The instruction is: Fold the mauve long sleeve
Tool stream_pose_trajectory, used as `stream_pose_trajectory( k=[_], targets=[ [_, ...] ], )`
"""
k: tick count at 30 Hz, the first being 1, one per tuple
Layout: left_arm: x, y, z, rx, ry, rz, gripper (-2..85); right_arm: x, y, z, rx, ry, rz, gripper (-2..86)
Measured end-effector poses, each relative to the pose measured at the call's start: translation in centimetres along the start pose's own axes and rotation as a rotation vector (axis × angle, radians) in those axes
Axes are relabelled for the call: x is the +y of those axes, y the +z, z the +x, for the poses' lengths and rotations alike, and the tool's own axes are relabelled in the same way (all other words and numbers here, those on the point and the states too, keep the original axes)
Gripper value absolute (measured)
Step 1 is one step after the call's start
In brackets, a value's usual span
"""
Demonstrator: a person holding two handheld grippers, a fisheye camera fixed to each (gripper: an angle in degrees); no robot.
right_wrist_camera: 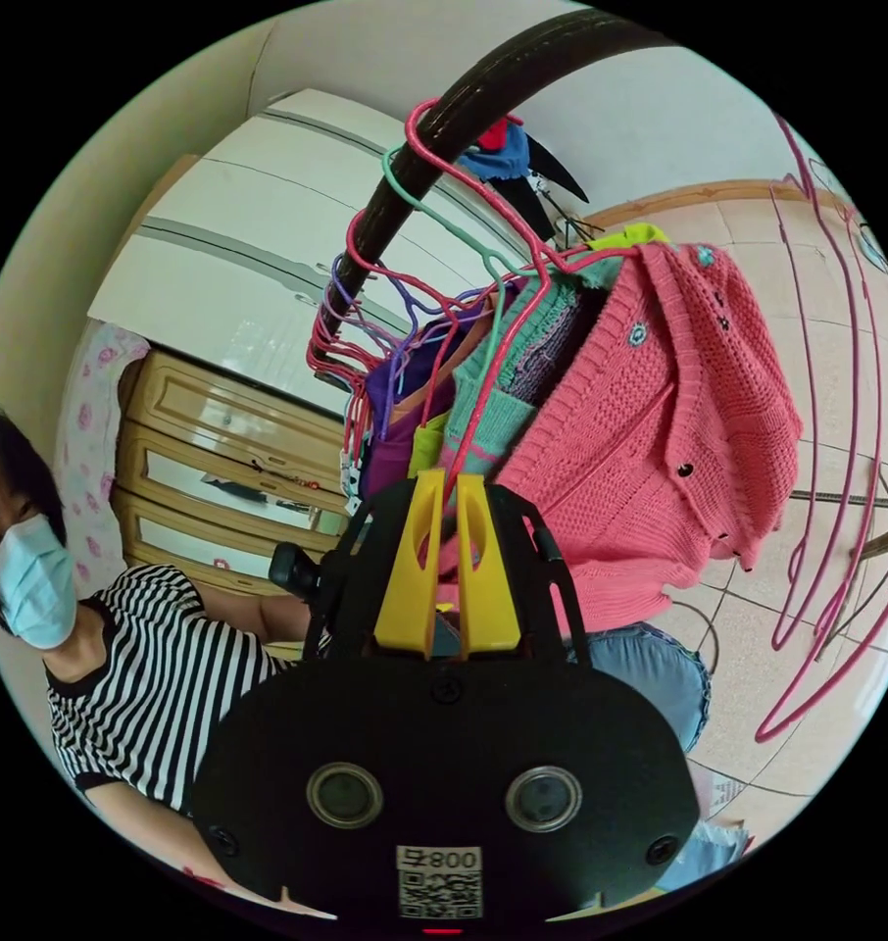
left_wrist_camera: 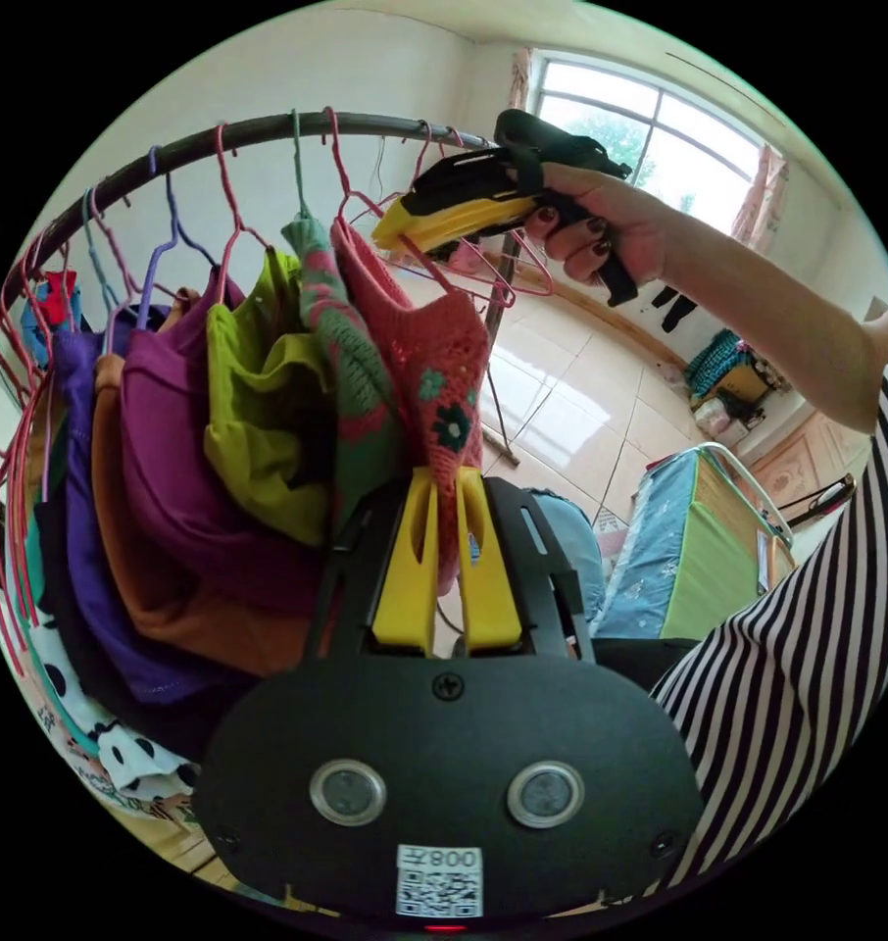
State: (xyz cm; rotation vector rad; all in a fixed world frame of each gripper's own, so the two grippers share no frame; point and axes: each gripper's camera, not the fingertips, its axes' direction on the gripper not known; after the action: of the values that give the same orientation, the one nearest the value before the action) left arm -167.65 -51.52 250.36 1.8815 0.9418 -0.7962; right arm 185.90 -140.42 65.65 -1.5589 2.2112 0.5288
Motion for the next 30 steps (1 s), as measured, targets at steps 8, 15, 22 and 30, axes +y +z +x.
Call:
stream_pose_trajectory(
  k=[8,15,22,30],
  targets=[
    [-0.5,1.5,-2.3,0.123,-0.087,-0.025,3.6,-1.2,-0.2,-1.8,-0.034,-0.002,-0.020,1.7],
    [-2.8,2.8,-3.6,0.162,-0.089,-0.007,3.4,-1.1,-1.1,-2.1,-0.048,0.060,0.013,1.8],
    [-5.0,2.2,-5.3,0.171,-0.130,0.052,2.8,-1.3,-2.7,-4.2,-0.010,0.078,0.006,1.6],
    [-6.6,0.7,-7.6,0.187,-0.156,0.084,3.3,-1.9,-5.3,-8.3,0.048,0.056,-0.067,1.7]
  ],
)
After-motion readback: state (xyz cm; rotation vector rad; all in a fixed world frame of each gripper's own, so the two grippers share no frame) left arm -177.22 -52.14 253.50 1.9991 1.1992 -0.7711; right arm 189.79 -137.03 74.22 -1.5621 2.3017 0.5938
